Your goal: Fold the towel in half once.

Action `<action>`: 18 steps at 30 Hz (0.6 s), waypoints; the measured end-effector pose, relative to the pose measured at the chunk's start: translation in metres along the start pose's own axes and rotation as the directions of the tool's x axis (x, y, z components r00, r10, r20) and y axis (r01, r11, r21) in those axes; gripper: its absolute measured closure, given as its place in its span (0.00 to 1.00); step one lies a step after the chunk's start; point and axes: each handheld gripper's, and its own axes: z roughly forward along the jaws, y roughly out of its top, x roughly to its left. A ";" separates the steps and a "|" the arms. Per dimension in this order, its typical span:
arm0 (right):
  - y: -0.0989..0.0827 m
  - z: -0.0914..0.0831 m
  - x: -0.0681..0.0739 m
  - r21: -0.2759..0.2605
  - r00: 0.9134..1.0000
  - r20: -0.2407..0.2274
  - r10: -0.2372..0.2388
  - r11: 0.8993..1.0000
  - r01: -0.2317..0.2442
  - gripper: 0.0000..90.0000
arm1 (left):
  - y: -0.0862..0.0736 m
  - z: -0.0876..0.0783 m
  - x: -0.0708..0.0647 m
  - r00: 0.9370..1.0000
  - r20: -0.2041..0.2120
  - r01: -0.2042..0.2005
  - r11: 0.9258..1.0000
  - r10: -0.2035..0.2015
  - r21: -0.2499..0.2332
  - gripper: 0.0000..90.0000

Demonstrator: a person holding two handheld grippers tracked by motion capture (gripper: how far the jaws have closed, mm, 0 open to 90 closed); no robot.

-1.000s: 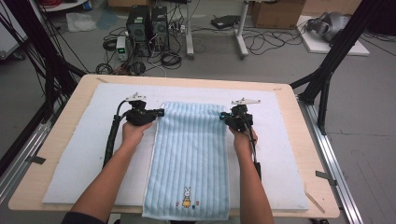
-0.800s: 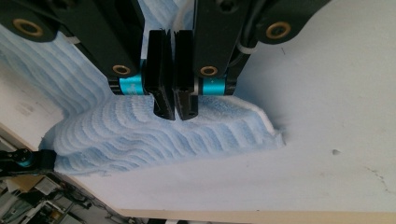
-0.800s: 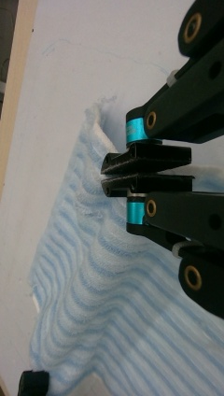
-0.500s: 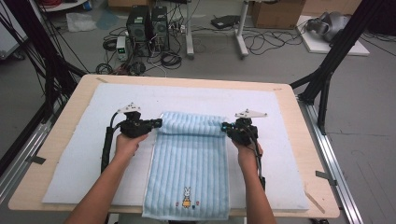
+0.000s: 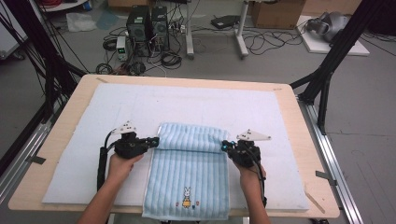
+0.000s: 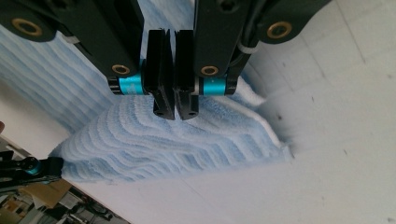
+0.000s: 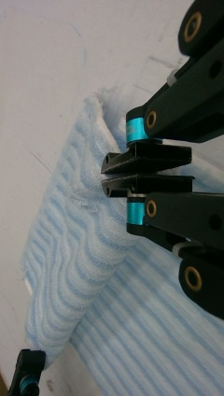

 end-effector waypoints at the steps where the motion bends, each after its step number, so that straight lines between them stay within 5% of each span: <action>1: -0.003 -0.002 0.002 0.002 1.000 0.001 -0.005 1.000 0.005 0.96 | -0.004 -0.002 -0.002 1.000 0.005 -0.004 1.000 0.004 0.002 0.96; 11: -0.021 -0.014 0.015 0.033 1.000 -0.004 -0.014 0.999 0.014 0.92 | -0.019 -0.015 -0.020 0.998 -0.005 -0.068 0.997 0.069 0.046 0.93; 14: -0.021 -0.015 0.015 0.034 1.000 0.007 -0.007 0.999 0.007 0.80 | -0.019 -0.016 -0.015 1.000 -0.027 -0.009 0.999 0.011 0.051 0.64; 18: -0.013 -0.019 0.009 0.003 1.000 0.021 0.024 1.000 -0.024 0.73 | -0.013 -0.016 -0.004 0.999 -0.029 0.019 0.999 -0.018 0.038 0.51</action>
